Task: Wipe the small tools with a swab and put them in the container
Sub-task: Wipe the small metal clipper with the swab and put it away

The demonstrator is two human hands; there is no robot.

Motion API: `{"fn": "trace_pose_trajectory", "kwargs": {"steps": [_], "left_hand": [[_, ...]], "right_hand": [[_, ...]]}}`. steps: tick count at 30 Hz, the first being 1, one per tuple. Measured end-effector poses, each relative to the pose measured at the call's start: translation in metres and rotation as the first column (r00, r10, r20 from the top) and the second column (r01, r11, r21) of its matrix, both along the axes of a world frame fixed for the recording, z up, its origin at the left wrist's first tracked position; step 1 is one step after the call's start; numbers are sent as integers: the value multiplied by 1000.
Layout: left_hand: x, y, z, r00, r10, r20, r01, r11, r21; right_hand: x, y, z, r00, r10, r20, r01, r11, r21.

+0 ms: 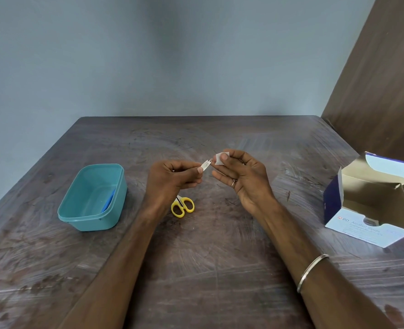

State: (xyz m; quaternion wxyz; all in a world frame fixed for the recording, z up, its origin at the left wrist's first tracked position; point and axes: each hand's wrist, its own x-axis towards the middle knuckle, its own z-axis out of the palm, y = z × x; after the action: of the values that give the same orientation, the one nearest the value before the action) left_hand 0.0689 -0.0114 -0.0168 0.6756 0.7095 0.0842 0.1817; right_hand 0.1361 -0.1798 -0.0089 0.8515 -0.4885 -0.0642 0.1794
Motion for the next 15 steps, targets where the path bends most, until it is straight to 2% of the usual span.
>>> {"fn": "trace_pose_trajectory", "kwargs": {"steps": [5,15], "left_hand": [[0,-1,0,1000,-10,4,10,997,74],[-6,-3,7,997,58,-53,-54,996,71]], "right_hand": [[-3,3,1,1000,16,9,-16,1000,10],[-4,2,3,998,58,20,-58,998,25]]}}
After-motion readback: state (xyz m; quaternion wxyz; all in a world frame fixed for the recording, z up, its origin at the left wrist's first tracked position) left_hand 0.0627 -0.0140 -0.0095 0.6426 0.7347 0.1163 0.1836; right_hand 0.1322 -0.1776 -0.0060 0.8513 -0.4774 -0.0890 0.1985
